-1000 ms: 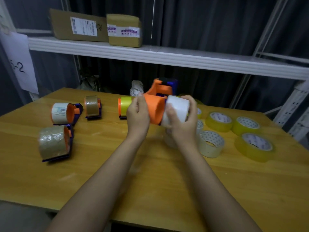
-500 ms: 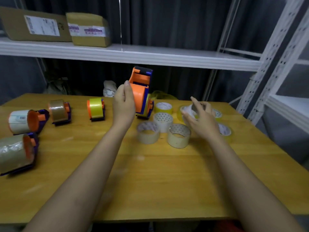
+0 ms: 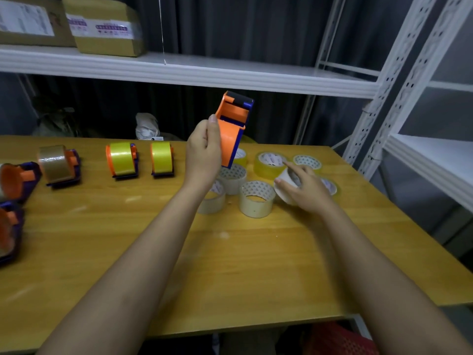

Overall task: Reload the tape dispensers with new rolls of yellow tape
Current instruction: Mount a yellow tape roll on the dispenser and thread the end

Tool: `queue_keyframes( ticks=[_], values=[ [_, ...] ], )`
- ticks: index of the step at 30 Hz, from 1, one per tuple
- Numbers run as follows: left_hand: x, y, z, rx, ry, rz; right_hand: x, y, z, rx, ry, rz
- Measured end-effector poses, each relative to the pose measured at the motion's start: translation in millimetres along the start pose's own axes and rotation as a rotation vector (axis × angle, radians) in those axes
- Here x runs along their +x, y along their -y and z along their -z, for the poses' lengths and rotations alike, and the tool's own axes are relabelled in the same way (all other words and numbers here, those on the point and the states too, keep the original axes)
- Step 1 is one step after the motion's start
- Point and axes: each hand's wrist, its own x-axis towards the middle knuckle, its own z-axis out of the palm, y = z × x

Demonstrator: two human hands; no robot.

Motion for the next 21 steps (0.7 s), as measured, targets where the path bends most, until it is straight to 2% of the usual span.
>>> queue_keyframes(
  ticks=[3,6,13,18,21],
  values=[
    [-2,0,1,-0.006,0.012,0.002,9,-1,-3,-0.026,-0.032,-0.038],
    [-1,3,4,-0.006,0.014,-0.003,16,0,-9,-0.215,-0.033,0.0],
    [3,-1,7,-0.002,0.029,-0.016,31,15,-20,-0.521,0.07,-0.037],
    [5,-2,11,-0.006,0.041,-0.025,30,15,-22,-0.529,0.159,-0.026],
    [4,-2,9,-0.01,0.042,-0.027,24,9,-18,-0.371,0.143,-0.007]
  ],
)
